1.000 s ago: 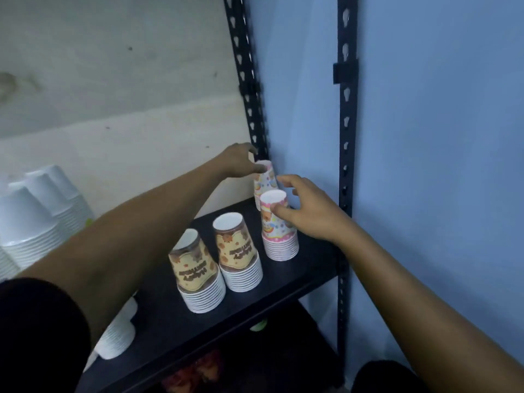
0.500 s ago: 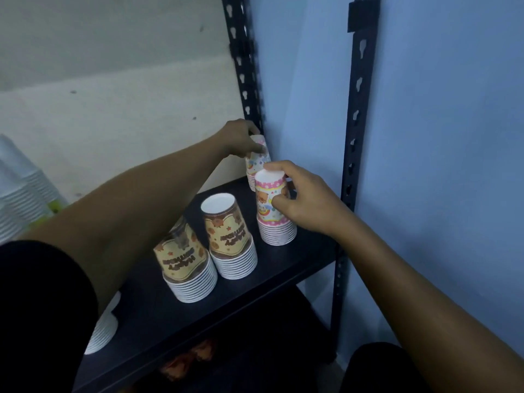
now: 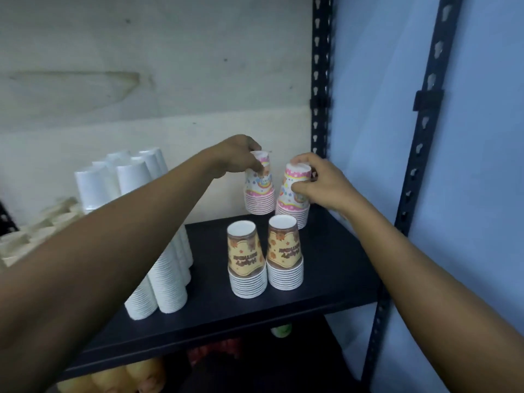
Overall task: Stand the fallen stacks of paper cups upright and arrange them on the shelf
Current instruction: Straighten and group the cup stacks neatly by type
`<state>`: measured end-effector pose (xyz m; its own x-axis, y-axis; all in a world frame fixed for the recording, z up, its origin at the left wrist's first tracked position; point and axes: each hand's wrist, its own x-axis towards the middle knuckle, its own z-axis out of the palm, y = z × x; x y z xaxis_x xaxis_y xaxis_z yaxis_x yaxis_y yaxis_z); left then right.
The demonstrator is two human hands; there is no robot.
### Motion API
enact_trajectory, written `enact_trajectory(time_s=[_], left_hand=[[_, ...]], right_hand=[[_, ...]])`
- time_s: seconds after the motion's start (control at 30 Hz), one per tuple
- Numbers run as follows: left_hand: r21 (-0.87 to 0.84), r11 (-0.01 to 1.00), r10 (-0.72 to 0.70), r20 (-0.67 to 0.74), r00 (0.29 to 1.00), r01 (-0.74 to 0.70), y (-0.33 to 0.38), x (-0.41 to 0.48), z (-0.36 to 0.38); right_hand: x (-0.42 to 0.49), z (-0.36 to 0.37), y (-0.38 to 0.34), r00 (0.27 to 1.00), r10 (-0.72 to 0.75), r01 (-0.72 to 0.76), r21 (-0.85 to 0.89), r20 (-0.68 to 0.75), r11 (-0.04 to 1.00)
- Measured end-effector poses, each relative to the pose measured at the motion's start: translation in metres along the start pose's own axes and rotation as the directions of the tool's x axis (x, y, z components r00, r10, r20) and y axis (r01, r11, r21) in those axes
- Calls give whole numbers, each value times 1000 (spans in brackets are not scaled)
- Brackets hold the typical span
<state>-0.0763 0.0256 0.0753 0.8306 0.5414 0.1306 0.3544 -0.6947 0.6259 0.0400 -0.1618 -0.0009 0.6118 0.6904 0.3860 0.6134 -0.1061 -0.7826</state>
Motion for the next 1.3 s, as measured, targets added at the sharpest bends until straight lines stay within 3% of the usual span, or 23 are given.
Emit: enact_trajectory(time_s=[0.23, 0.43, 0.63, 0.83, 1.1, 1.3], left_hand=[[113, 983, -152, 39, 988, 147, -33, -33, -10], [83, 977, -203, 113, 973, 194, -47, -50, -6], [94, 979, -193, 167, 967, 179, -49, -51, 8], [110, 977, -202, 237, 950, 181, -50, -51, 17], [142, 977, -198, 321, 926, 159, -50, -51, 19], [41, 986, -165, 304, 938, 160, -50, -59, 19]], right_hand=[[22, 24, -7, 962, 118, -130, 33, 245, 991], [22, 38, -6, 901, 153, -123, -100, 405, 987], [23, 38, 4, 884, 192, -129, -171, 427, 977], [25, 31, 5, 856, 230, -241, -35, 462, 970], [19, 31, 16, 858, 218, -282, 72, 465, 957], [16, 32, 17, 867, 207, -290, 121, 454, 949]])
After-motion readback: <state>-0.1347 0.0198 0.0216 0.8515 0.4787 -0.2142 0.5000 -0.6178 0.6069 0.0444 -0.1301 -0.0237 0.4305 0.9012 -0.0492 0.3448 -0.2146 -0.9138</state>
